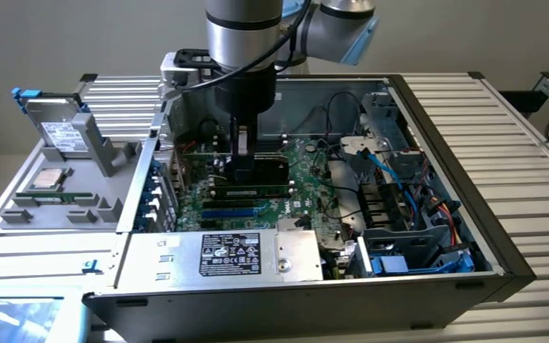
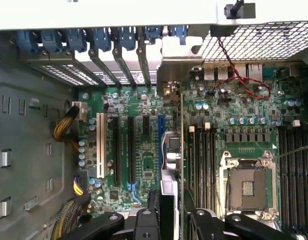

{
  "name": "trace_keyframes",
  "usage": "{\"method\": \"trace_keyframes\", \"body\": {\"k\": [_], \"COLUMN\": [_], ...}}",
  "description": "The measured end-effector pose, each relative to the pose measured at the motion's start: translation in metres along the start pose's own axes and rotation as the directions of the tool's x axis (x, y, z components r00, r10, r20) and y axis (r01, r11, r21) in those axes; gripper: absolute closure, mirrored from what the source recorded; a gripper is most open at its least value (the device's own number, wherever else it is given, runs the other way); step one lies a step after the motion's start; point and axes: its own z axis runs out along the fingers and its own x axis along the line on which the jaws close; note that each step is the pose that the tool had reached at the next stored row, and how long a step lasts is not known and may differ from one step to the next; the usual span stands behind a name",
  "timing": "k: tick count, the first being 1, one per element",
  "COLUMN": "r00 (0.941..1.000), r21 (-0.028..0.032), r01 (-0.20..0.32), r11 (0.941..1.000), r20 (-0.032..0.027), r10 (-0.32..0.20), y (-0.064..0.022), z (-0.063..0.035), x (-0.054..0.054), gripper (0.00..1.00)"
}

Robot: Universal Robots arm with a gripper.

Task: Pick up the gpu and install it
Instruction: 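Insert the gpu into the slot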

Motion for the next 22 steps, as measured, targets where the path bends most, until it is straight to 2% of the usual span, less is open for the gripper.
{"method": "trace_keyframes", "body": {"k": [7,14,22], "r00": [1.0000,1.0000,1.0000], "r21": [0.0000,0.0001,0.0001], "r01": [0.000,0.001,0.001], "r11": [1.0000,1.0000,1.0000], "r20": [0.0000,-0.0001,-0.0001], "r10": [0.000,-0.001,-0.001], "y": [0.0044,0.0100,0.0101], "z": [0.0151,0.0281,0.0428], "x": [0.000,0.006,0.011], "gripper": [0.72,0.72,0.72]}}
